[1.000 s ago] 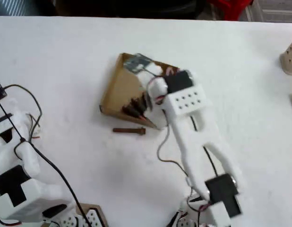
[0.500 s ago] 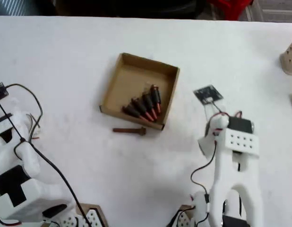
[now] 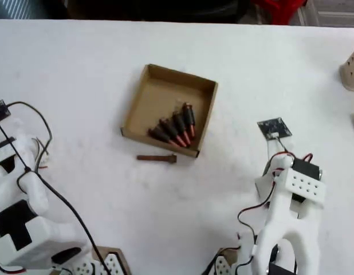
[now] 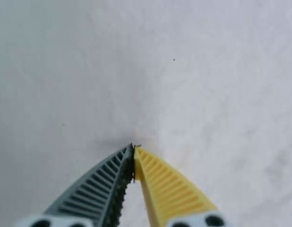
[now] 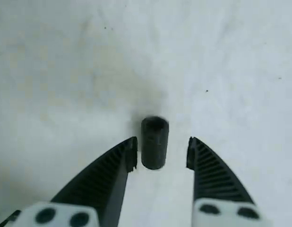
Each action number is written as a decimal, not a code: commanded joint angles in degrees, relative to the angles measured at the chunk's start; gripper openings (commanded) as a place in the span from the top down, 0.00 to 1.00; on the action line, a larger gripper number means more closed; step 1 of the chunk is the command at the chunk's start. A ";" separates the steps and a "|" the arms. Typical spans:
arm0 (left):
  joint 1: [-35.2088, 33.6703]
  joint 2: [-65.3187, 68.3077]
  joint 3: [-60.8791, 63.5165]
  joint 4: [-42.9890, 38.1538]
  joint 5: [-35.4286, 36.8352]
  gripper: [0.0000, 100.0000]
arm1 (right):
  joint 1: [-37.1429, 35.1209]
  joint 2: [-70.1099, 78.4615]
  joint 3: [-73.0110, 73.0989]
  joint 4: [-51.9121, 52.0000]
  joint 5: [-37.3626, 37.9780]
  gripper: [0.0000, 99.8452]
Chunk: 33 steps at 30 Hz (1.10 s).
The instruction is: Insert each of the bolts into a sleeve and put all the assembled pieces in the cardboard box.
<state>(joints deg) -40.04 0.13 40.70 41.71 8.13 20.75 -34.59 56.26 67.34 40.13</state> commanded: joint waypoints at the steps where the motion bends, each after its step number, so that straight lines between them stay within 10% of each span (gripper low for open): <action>1: 0.75 -0.40 -1.23 0.53 -0.53 0.98 | 0.92 -1.98 -0.35 -0.66 0.35 0.84; 10: 0.75 -0.40 -1.23 0.53 -0.53 0.98 | 4.53 -2.07 -5.36 8.84 1.85 0.84; 17: 0.75 -0.40 -1.23 0.53 -0.53 0.98 | 10.07 -2.15 -8.44 21.41 20.40 0.84; 33: 0.75 -0.40 -1.41 0.53 -0.53 0.98 | 12.44 -2.15 4.40 1.36 18.55 0.84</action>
<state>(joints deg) -40.04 0.13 40.70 41.71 8.13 33.58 -35.12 60.13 71.30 62.46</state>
